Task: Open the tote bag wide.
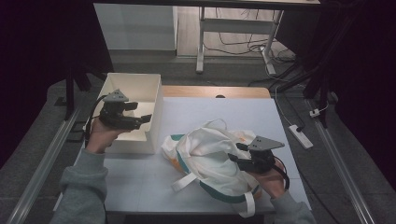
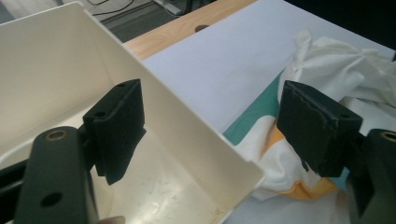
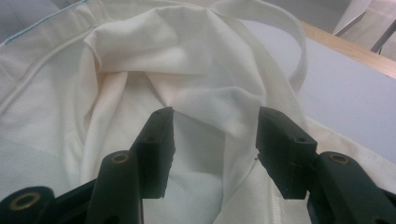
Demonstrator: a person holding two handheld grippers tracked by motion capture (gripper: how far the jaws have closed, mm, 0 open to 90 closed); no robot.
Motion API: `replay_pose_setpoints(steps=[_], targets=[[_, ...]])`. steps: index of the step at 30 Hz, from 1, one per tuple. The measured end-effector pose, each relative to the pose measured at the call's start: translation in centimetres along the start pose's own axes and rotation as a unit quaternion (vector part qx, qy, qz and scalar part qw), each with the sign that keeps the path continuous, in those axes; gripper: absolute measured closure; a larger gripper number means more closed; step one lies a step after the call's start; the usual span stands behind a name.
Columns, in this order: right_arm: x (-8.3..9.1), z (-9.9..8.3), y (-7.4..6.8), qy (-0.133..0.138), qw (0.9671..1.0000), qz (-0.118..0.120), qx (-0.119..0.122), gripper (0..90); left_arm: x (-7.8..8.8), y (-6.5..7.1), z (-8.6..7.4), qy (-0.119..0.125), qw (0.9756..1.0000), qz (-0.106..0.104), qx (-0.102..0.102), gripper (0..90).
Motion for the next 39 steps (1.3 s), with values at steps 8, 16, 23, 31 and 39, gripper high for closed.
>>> replay_pose_setpoints(steps=[8,16,23,31,39], targets=[[0.0,0.3,-0.3,0.000,1.0000,0.002,0.006,46.8,0.3,-2.2,-1.1,-0.003,0.9994,0.015,0.031,23.9],[-0.1,0.2,-0.3,-0.002,1.0000,0.002,0.007,46.8,0.4,-4.2,-2.1,-0.006,0.9980,0.025,0.057,23.9],[-0.1,0.2,-0.4,-0.002,1.0000,0.001,0.008,46.8,0.2,-5.9,-2.9,-0.013,0.9965,0.040,0.072,23.7],[-0.4,0.2,-0.2,-0.008,0.9999,0.004,0.009,46.5,-0.5,-6.1,-3.1,-0.017,0.9961,0.031,0.080,23.4],[-0.3,0.2,-0.1,-0.004,0.9998,0.012,0.012,46.5,-1.0,-6.1,-3.1,-0.025,0.9949,0.051,0.084,23.3]])
Point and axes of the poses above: each handheld gripper's, and its own axes: x roughly backward along the jaws, z roughly out of its top, y roughly to its right, the point moved 10 cm from there along -x, roughly forward along the jaws, and after that the axes turned 10 degrees about -y, right-handed, at the moved point
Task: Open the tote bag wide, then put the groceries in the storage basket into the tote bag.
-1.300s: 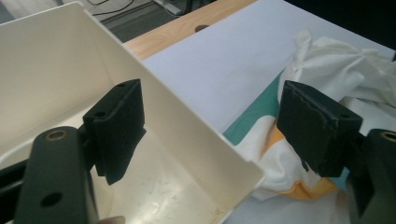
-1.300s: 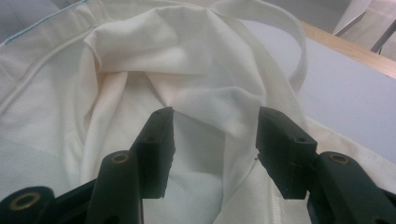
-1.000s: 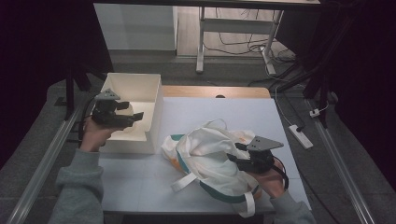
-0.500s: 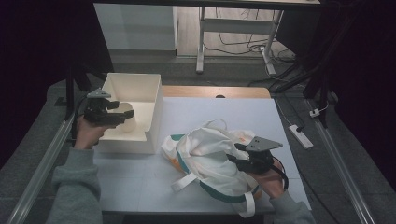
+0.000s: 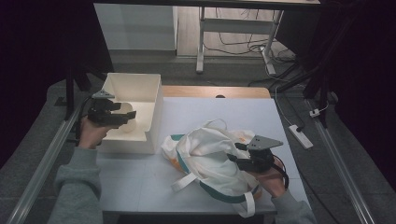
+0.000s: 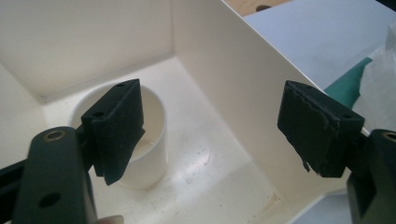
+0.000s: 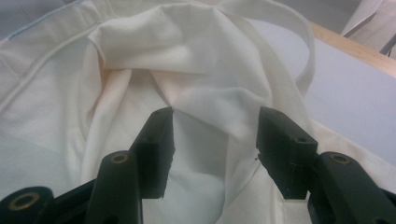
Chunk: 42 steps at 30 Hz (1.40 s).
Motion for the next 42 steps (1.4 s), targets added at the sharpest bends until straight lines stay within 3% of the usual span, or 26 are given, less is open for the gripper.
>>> replay_pose_setpoints(steps=[3,8,11,13,22,26,33,36,38,42], targets=[[0.0,0.3,-0.2,0.003,1.0000,0.004,0.005,46.5,0.1,-0.7,0.2,-0.002,1.0000,0.007,0.004,23.6],[-0.2,0.6,-0.4,0.003,0.9999,0.008,0.009,46.5,-0.6,-2.7,-0.2,-0.033,0.9989,0.026,0.022,23.8],[0.0,0.6,-0.6,0.004,0.9999,0.007,0.008,46.5,-1.4,-3.6,-0.5,-0.054,0.9974,0.040,0.025,23.7],[0.2,0.5,-0.6,0.005,1.0000,0.006,0.006,46.5,-1.7,-4.0,-0.5,-0.072,0.9952,0.063,0.021,23.4],[1.0,0.0,-0.4,0.008,1.0000,-0.002,-0.001,46.5,-2.9,-3.7,0.5,-0.097,0.9892,0.109,0.007,18.8],[0.9,0.0,-0.6,0.007,1.0000,0.001,0.000,46.5,-3.8,-4.0,0.0,-0.113,0.9875,0.108,0.014,16.1],[0.6,-0.1,-0.5,0.005,1.0000,0.004,0.000,46.5,-4.7,-3.7,-0.6,-0.131,0.9854,0.109,-0.001,15.5],[0.6,-0.2,-0.5,0.005,1.0000,0.003,0.001,46.5,-5.2,-3.2,-0.6,-0.135,0.9849,0.107,-0.023,21.9],[0.6,-0.2,-0.5,0.005,1.0000,0.003,0.000,46.5,-5.5,-2.7,-0.7,-0.142,0.9842,0.098,-0.039,31.7],[0.6,-0.2,-0.6,0.004,1.0000,0.001,0.001,46.5,-6.1,-2.5,-0.9,-0.151,0.9831,0.093,-0.043,51.2]])
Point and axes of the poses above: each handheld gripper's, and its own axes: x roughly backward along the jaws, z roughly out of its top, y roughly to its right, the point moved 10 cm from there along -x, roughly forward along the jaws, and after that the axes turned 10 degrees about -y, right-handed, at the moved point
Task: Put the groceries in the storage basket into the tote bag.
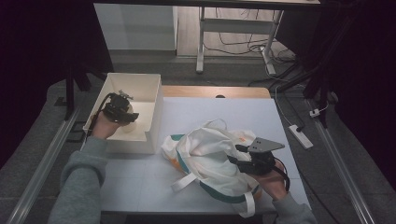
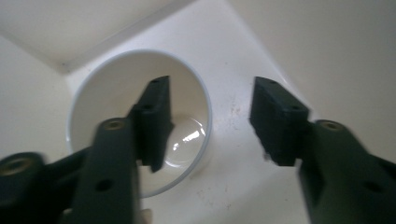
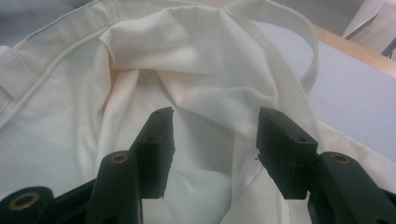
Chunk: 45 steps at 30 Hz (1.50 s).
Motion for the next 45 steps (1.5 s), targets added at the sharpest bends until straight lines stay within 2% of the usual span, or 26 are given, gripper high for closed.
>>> replay_pose_setpoints(steps=[4,6,10,13,17,21,24,28,32,36,37,38,45], targets=[[-0.1,0.0,0.0,-0.001,1.0000,0.000,0.000,46.5,-0.3,0.1,0.0,-0.004,1.0000,-0.001,-0.002,72.9],[-0.2,-0.1,0.1,-0.001,1.0000,0.000,0.000,46.5,-0.3,0.3,-0.1,-0.004,0.9999,-0.013,-0.001,82.4],[-0.2,-0.1,0.1,-0.001,1.0000,-0.001,-0.001,46.5,-0.2,0.3,-0.2,-0.003,0.9999,-0.010,-0.005,84.2],[-0.2,0.0,0.1,-0.001,1.0000,-0.001,-0.001,46.5,0.2,0.4,-0.1,0.008,0.9999,-0.005,-0.008,84.6],[-0.1,0.0,0.3,0.005,1.0000,-0.003,-0.003,46.6,1.6,0.8,0.3,0.037,0.9993,0.002,-0.012,84.7],[0.0,0.1,0.4,0.009,0.9999,0.005,-0.012,46.6,3.1,1.6,0.4,0.067,0.9976,-0.007,-0.014,84.7],[0.0,0.2,0.3,0.014,0.9996,0.014,-0.019,46.6,4.0,2.0,0.3,0.093,0.9954,-0.017,-0.012,84.7],[0.1,0.6,0.3,0.022,0.9992,0.019,-0.026,46.5,4.7,2.4,0.3,0.115,0.9921,-0.051,-0.010,84.7],[0.1,1.0,0.3,0.026,0.9992,0.017,-0.027,46.5,5.9,2.5,0.1,0.140,0.9875,-0.073,-0.003,84.7],[0.1,1.1,0.2,0.030,0.9989,0.020,-0.030,46.5,7.3,2.9,0.1,0.168,0.9812,-0.095,-0.001,84.6],[0.1,1.1,0.2,0.030,0.9989,0.020,-0.030,46.5,7.3,2.9,0.1,0.168,0.9812,-0.095,-0.001,84.6],[0.2,1.3,0.0,0.033,0.9987,0.022,-0.031,46.5,7.8,3.2,0.1,0.177,0.9793,-0.099,-0.004,84.6],[0.4,1.6,-0.1,0.039,0.9986,0.023,-0.029,46.1,9.7,4.3,0.6,0.208,0.9720,-0.109,-0.014,84.6]])
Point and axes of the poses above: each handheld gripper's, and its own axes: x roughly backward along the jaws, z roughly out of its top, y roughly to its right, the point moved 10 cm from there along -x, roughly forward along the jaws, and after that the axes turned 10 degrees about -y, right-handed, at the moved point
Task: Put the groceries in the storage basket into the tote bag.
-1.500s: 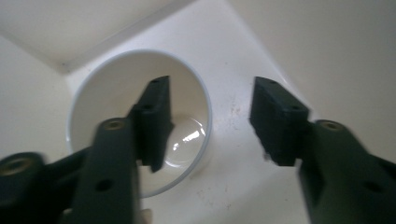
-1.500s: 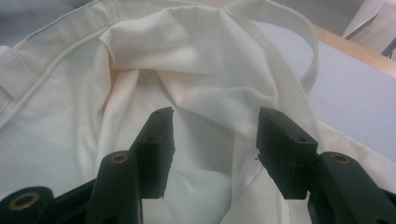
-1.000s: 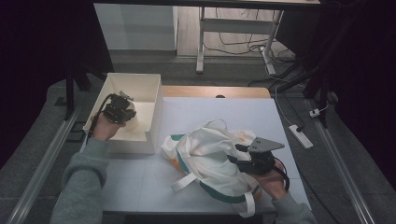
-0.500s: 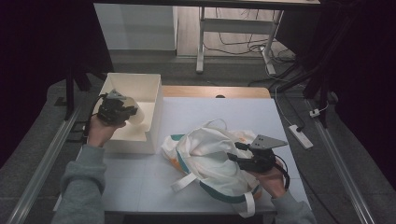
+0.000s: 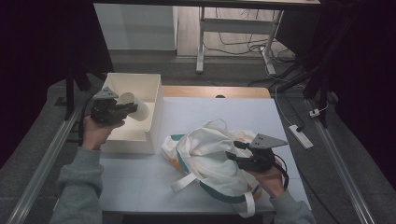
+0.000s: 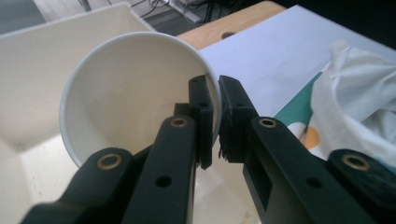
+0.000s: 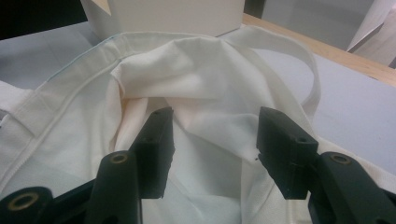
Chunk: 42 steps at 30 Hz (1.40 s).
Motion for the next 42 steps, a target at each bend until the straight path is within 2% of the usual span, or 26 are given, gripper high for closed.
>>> replay_pose_setpoints(steps=[4,6,8,12,17,23,24,26,32,42], targets=[[0.0,0.3,-0.1,0.002,1.0000,0.003,-0.001,44.8,1.0,1.2,0.8,0.021,0.9995,-0.019,-0.011,84.6],[0.1,0.5,-0.3,0.006,1.0000,0.007,-0.001,44.0,1.4,1.6,1.1,0.027,0.9993,-0.017,-0.018,84.6],[0.1,0.7,-0.4,0.008,1.0000,0.005,0.001,43.1,1.8,2.1,1.4,0.035,0.9988,-0.024,-0.022,84.6],[0.1,1.1,-0.5,0.011,0.9999,0.006,0.002,42.4,2.6,2.4,1.7,0.046,0.9984,-0.023,-0.025,84.6],[0.1,1.5,-0.6,0.014,0.9999,0.007,0.003,42.2,3.2,3.0,2.1,0.058,0.9973,-0.035,-0.029,84.6],[-0.1,2.1,-0.9,0.017,0.9998,0.006,0.007,40.5,3.6,5.0,2.9,0.076,0.9942,-0.063,-0.043,84.6],[-0.2,2.2,-0.9,0.018,0.9998,0.005,0.009,39.9,3.6,5.0,2.9,0.076,0.9942,-0.063,-0.043,84.6],[-0.3,2.4,-1.1,0.018,0.9998,0.007,0.009,39.3,3.5,6.0,3.1,0.077,0.9925,-0.081,-0.050,84.6],[-0.5,3.0,-1.5,0.018,0.9997,0.007,0.016,36.4,2.6,8.1,3.4,0.065,0.9899,-0.102,-0.074,84.6],[-0.7,3.6,-2.0,0.013,0.9993,-0.002,0.034,29.9,0.8,11.9,3.9,0.047,0.9835,-0.138,-0.107,84.6]])
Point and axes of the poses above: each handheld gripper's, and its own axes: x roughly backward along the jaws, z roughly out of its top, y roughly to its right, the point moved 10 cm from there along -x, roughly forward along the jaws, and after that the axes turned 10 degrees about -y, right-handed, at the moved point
